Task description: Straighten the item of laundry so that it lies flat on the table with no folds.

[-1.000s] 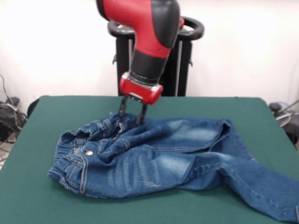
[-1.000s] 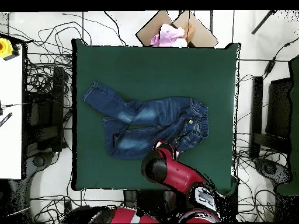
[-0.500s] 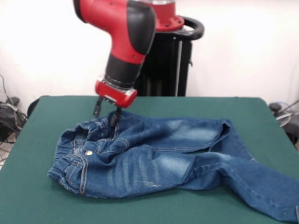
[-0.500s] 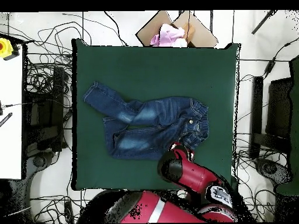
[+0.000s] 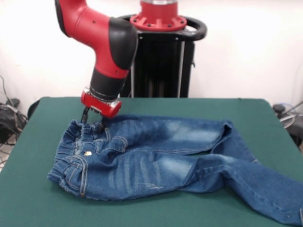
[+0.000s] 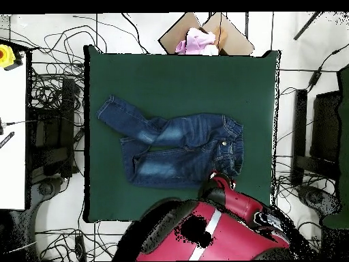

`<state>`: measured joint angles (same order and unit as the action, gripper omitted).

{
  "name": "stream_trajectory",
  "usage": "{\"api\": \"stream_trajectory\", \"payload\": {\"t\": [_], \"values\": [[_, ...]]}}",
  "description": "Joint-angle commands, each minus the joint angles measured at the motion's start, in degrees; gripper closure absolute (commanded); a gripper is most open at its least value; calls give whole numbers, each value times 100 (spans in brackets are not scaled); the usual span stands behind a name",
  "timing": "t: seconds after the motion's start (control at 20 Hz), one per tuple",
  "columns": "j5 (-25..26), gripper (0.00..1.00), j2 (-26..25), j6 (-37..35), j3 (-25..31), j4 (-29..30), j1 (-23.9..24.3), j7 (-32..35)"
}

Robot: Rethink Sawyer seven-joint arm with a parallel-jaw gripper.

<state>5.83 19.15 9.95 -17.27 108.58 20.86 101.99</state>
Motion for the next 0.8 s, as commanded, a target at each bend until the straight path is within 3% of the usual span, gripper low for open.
{"api": "stream_trajectory", "payload": {"t": [0.05, 0.1, 0.15, 0.5, 0.8], "values": [[146, 0, -631, 143, 293, -855, 195, 508], [171, 0, -631, 105, 312, -871, 210, 491], [271, 100, -610, 94, 362, -857, 264, 511], [335, 100, -152, -606, 428, -554, 466, 422], [1039, 100, 570, -944, 365, -36, 1165, 31]]}}
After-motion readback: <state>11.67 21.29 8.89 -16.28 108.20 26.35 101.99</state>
